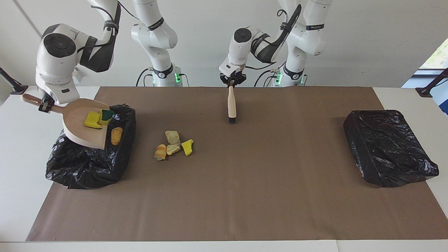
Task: Sweep and dump trash in bin
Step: 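Tilt the dustpan with the right gripper to dump trash into the bin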
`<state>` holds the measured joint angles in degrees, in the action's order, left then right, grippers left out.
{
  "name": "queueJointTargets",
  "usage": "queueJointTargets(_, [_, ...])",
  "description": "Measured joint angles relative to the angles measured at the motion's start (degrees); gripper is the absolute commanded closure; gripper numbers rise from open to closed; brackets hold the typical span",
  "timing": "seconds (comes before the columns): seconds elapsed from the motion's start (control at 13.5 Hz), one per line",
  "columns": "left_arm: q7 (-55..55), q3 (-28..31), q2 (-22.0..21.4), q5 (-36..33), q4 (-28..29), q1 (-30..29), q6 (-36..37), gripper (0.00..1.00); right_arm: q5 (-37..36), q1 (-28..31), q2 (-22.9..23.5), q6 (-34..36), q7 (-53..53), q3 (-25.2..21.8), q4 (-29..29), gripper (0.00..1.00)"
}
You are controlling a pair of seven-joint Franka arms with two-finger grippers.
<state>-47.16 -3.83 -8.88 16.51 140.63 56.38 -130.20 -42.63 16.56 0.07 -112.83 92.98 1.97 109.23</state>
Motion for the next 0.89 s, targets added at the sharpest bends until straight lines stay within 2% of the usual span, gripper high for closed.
queueJointTargets(0.3, [0.0,0.1,0.1,0.0,0.0,0.0,-0.2,0.77,-7.5,-3.5,0.0,-0.8,0.6,0.0,-0.1,1.00])
queueJointTargets(0.44, [0.0,0.2,0.1,0.0,0.0,0.0,-0.2,0.69,-9.9,-4.7,0.0,-0.8,0.6,0.1,-0.8,1.00])
queueJointTargets(0.52, [0.0,0.2,0.1,0.0,0.1,0.0,-0.2,0.61,-11.1,-5.1,-0.1,-0.8,0.7,0.1,-1.3,1.00])
queueJointTargets(0.59, [0.0,0.2,0.1,0.0,0.1,0.0,-0.2,0.48,-12.4,-5.6,-0.3,-0.8,1.0,0.1,-1.8,1.00])
queueJointTargets(0.67, [0.0,0.2,0.1,0.0,0.1,0.0,-0.2,0.40,-13.3,-6.3,-0.6,-0.2,1.6,0.1,-2.6,1.00])
queueJointTargets(0.81, [0.0,0.2,0.1,0.0,0.1,0.0,-0.2,0.10,-13.8,-7.8,-1.2,1.7,2.3,0.1,-3.6,1.00])
queueJointTargets(0.89, [0.2,0.3,0.2,0.0,0.1,0.0,-0.2,0.00,-13.8,-8.7,-1.4,2.5,2.3,0.2,-3.8,1.00])
